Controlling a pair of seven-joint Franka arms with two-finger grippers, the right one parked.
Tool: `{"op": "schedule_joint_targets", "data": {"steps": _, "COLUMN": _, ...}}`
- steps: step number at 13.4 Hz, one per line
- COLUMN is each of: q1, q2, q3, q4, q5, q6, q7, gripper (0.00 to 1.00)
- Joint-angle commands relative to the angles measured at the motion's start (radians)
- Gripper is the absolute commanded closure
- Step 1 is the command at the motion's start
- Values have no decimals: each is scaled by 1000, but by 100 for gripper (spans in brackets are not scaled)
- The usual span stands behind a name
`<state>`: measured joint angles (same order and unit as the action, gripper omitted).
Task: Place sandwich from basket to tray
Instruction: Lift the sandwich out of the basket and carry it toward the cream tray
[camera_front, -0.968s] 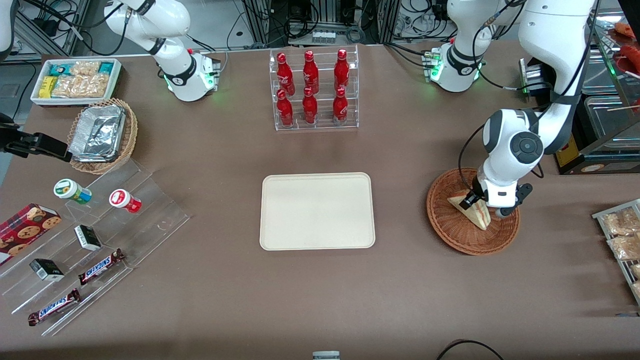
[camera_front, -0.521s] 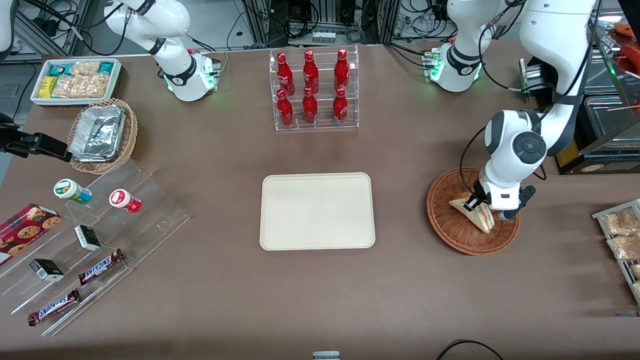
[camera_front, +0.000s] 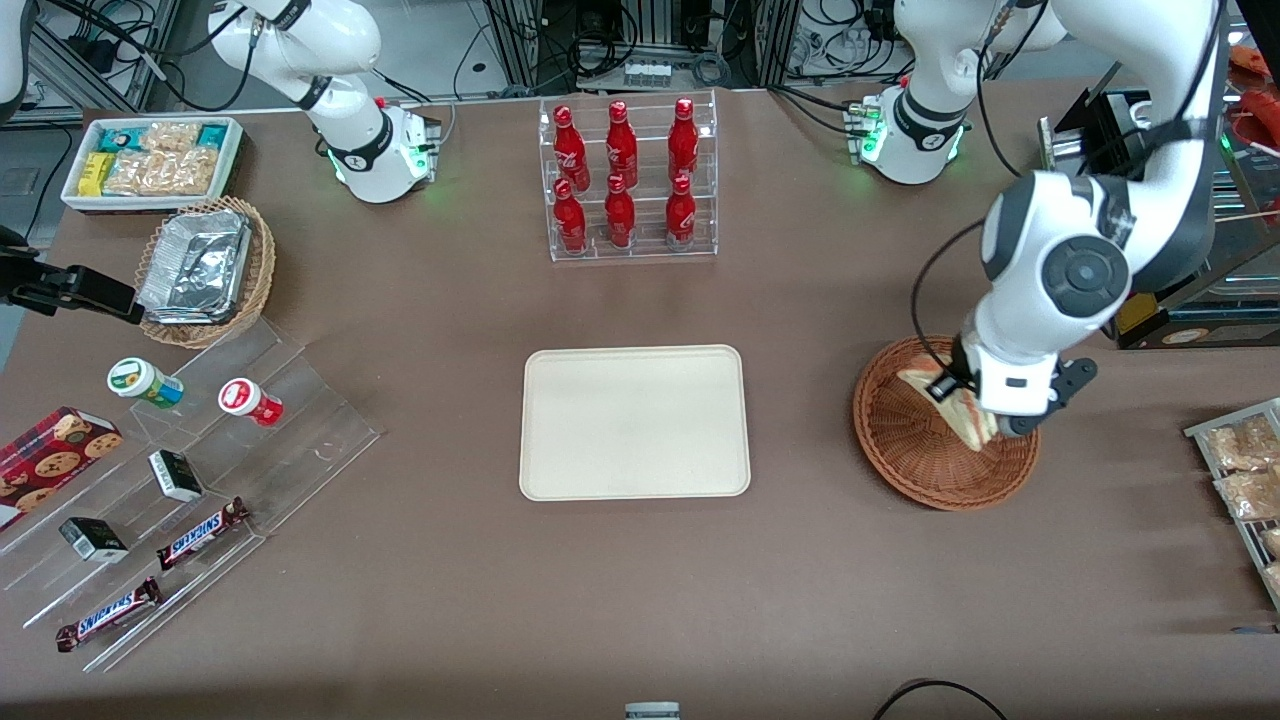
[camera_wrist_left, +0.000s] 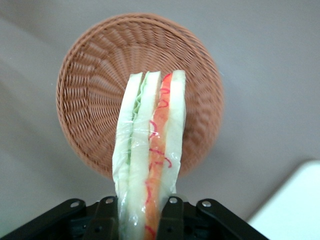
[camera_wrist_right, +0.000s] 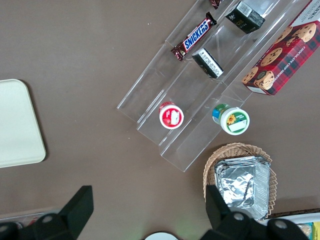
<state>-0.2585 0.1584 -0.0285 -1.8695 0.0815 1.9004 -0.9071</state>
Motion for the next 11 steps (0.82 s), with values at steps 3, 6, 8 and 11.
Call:
{"op": "schedule_joint_targets", "data": {"steps": 3, "q1": -210, "q2": 47, "q3": 7, "q4": 144, "q5": 7, "q6": -135, "q7": 25, "gripper": 90}}
{"op": "schedule_joint_targets", "data": {"steps": 6, "q1": -343, "q2": 160, "q3": 7, "q4": 212, "q5": 4, "q6": -126, "q7": 13, "gripper": 90}}
{"op": "schedule_joint_targets", "data": {"steps": 8, "q1": -408, "q2": 289, "q3": 7, "q4": 341, "q5": -2, "q6": -121, "q7": 10, "gripper": 90}}
{"op": "schedule_joint_targets", "data": {"steps": 11, "q1": -473, "q2": 445, "q3": 7, "q4": 478, "q5": -2, "q6": -97, "q7": 13, "gripper": 90}}
